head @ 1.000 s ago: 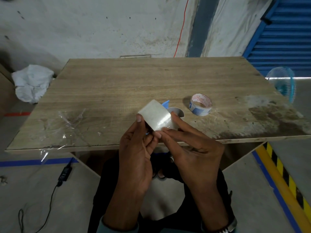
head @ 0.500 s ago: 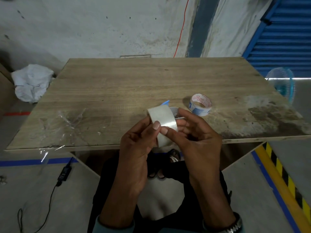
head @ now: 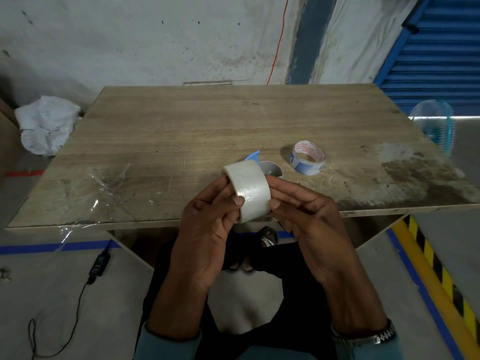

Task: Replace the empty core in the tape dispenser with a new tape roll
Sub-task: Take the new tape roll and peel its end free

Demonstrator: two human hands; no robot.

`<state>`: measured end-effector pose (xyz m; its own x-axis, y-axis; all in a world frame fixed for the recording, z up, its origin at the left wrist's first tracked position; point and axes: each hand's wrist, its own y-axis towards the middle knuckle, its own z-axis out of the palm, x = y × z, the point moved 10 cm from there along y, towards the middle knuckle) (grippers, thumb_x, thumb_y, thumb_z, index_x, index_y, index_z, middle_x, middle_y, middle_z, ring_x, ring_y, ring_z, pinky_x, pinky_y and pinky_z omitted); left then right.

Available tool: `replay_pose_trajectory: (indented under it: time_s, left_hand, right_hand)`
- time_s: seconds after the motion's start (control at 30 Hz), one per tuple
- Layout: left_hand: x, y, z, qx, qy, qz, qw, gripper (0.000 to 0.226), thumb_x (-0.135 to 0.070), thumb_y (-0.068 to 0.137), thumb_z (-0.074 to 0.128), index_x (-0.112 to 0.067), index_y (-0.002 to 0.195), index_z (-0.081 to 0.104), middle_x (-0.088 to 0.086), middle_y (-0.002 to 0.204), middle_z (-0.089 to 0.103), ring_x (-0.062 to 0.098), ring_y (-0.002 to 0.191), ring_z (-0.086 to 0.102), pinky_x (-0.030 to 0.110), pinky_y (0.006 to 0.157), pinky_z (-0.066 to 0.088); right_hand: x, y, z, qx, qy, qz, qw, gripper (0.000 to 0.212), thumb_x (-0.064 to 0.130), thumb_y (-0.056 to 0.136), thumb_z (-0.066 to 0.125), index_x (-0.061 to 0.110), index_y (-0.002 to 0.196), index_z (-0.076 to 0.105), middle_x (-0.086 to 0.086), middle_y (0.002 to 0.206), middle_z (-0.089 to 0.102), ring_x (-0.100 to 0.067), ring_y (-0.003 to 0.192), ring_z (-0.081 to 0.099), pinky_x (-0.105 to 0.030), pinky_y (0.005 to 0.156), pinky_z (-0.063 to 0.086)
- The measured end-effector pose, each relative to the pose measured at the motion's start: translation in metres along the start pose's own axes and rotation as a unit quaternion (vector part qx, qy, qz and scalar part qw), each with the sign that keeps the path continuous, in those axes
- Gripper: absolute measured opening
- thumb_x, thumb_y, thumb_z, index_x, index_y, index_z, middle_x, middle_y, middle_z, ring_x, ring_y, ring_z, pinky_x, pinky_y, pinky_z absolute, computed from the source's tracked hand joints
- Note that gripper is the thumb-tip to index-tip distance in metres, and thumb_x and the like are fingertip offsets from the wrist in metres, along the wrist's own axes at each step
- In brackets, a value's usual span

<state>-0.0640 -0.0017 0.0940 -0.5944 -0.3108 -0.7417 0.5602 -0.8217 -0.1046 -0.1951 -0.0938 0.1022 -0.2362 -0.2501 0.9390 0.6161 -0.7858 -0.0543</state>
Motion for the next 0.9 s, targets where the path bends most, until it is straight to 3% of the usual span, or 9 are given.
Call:
replay_pose_trajectory:
  time_s: [0.13,0.2,0.23,0.3,0.43,0.53,0.7,0.83,0.9]
  left_hand:
    - [0.006,0.0,-0.003,-0.022,-0.053,-0.03,0.998,0.045,0.006,0.078,0.064,-0.004,0.12,0.073,0.011,0.119,0.08,0.015,0.112,0.077,0.017,0.089,0.06]
    - [0.009,-0.001,-0.003,-0.021,-0.082,-0.044,0.995,0.042,0.003,0.079,0.062,-0.002,0.119,0.075,0.014,0.125,0.078,0.019,0.118,0.075,0.023,0.1,0.058]
    - [0.009,-0.001,-0.003,-0.02,-0.094,-0.051,0.994,0.044,0.001,0.081,0.06,0.0,0.124,0.073,0.017,0.13,0.075,0.022,0.124,0.072,0.028,0.109,0.054]
    - [0.011,0.0,-0.003,-0.01,-0.127,-0.066,0.99,0.05,-0.002,0.085,0.056,0.004,0.133,0.068,0.021,0.137,0.071,0.026,0.13,0.068,0.034,0.116,0.049]
    - [0.008,-0.002,0.005,0.023,-0.117,-0.05,0.992,0.05,-0.002,0.091,0.054,0.006,0.14,0.06,0.02,0.137,0.071,0.027,0.134,0.065,0.033,0.115,0.049]
    - [0.003,-0.004,0.012,0.046,-0.077,-0.029,0.996,0.05,-0.001,0.091,0.061,0.003,0.14,0.062,0.009,0.118,0.079,0.019,0.123,0.072,0.026,0.106,0.055]
    - [0.001,-0.005,0.01,0.02,-0.033,-0.001,0.999,0.045,-0.001,0.088,0.067,0.0,0.133,0.068,0.02,0.136,0.071,0.022,0.124,0.071,0.023,0.1,0.058]
    - [-0.005,-0.007,0.004,-0.003,0.01,0.019,1.0,0.047,-0.003,0.078,0.08,0.011,0.121,0.067,0.021,0.116,0.069,0.016,0.098,0.073,0.018,0.079,0.061]
    - [-0.009,-0.007,0.0,-0.011,0.043,0.023,0.999,0.033,-0.004,0.079,0.079,0.006,0.11,0.075,0.015,0.105,0.076,0.013,0.09,0.077,0.018,0.073,0.061]
  right_hand:
    - [0.007,-0.004,0.002,0.009,0.006,-0.005,1.0,0.038,-0.015,0.094,0.061,0.006,0.12,0.077,-0.012,0.112,0.083,-0.01,0.092,0.079,-0.015,0.072,0.057]
    - [0.008,-0.006,0.002,0.001,0.013,0.001,1.0,0.035,-0.013,0.095,0.061,0.009,0.115,0.08,-0.011,0.107,0.084,-0.012,0.083,0.08,-0.026,0.064,0.062]
    - [0.008,-0.007,0.002,-0.002,0.009,0.004,1.0,0.033,-0.008,0.096,0.062,0.012,0.112,0.083,-0.012,0.107,0.084,-0.017,0.082,0.081,-0.036,0.064,0.064]
    - [0.008,-0.008,0.0,-0.014,0.006,0.004,1.0,0.027,0.004,0.096,0.067,0.019,0.107,0.086,-0.012,0.106,0.084,-0.024,0.081,0.081,-0.044,0.072,0.059]
    - [0.015,-0.007,-0.001,-0.026,0.007,-0.02,0.999,0.022,0.018,0.088,0.073,0.018,0.105,0.086,-0.013,0.106,0.083,-0.025,0.094,0.081,-0.037,0.076,0.065]
    - [0.019,-0.006,-0.003,-0.036,0.005,-0.04,0.999,0.026,0.015,0.08,0.08,0.015,0.105,0.085,-0.011,0.105,0.084,-0.022,0.099,0.08,-0.029,0.08,0.063]
    - [0.035,-0.011,0.007,-0.036,-0.09,-0.105,0.99,0.039,0.009,0.08,0.087,0.02,0.117,0.081,-0.003,0.113,0.083,-0.021,0.107,0.079,-0.038,0.089,0.064]
    - [0.046,-0.018,0.016,-0.029,-0.133,-0.145,0.98,0.042,0.007,0.083,0.088,0.029,0.118,0.08,-0.003,0.119,0.08,-0.018,0.109,0.078,-0.038,0.087,0.066]
    - [0.047,-0.019,0.016,-0.023,-0.127,-0.145,0.981,0.043,0.005,0.082,0.088,0.026,0.119,0.08,-0.004,0.119,0.08,-0.019,0.109,0.078,-0.038,0.088,0.066]
